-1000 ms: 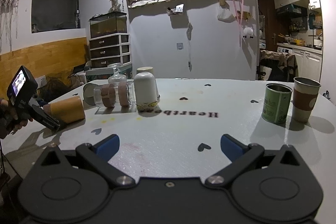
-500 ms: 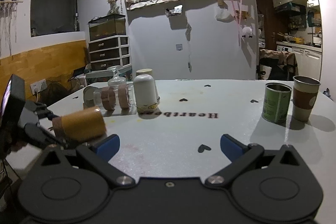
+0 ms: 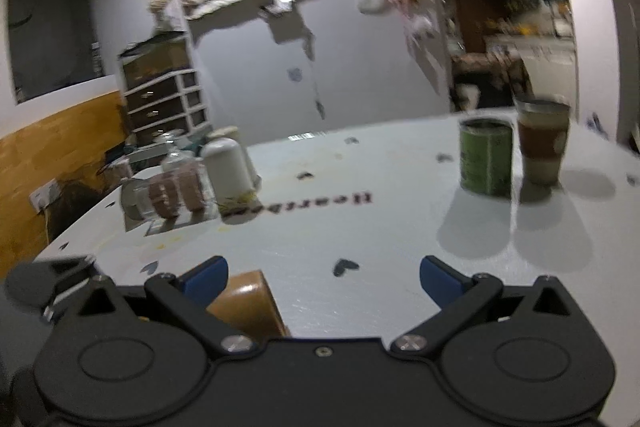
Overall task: Flip cup upright
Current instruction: 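Lift the bamboo cup with the left tool while the right tool approaches it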
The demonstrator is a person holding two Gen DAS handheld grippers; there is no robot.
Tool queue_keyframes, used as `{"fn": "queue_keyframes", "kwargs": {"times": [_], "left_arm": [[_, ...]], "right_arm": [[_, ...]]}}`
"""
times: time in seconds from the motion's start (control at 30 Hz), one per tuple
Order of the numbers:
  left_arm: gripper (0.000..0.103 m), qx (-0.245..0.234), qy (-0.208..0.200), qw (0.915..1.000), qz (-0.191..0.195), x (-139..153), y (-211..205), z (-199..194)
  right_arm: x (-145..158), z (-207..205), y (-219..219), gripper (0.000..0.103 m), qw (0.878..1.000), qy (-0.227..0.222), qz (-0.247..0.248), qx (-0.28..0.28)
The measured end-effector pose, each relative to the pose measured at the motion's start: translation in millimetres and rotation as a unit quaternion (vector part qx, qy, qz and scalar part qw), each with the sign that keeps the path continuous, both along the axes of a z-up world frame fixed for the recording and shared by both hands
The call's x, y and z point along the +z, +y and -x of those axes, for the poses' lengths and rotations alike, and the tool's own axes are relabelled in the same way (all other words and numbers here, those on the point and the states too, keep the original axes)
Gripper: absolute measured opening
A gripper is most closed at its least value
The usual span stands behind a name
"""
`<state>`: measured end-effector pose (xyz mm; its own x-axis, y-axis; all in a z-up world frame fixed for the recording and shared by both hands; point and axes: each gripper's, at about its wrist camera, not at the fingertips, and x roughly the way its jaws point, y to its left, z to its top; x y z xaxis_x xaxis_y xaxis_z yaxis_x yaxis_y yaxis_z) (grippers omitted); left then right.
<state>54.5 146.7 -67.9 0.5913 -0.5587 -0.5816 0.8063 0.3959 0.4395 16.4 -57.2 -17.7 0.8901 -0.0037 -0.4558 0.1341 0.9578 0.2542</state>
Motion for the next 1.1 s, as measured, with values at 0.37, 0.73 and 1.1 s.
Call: {"fn": "queue_keyframes", "kwargs": {"times": [0.37, 0.73, 1.1], "left_arm": [[0.088, 0.052, 0.028, 0.9962, 0.063, -4.7, 31.3, 12.8], [0.087, 0.161, 0.108, 0.9623, 0.191, -5.7, 69.0, -15.9], [0.086, 0.225, 0.161, 0.9303, 0.241, -6.8, 69.4, -44.3]], "right_arm": [[-21.6, -59.0, 8.7, 0.103, 0.996, 0.081, -0.030, 0.027], [-35.9, -32.5, -25.7, 0.103, 0.993, 0.100, -0.068, -0.014], [-36.6, 6.4, -2.2, 0.103, 0.993, 0.101, -0.053, 0.025]]}}
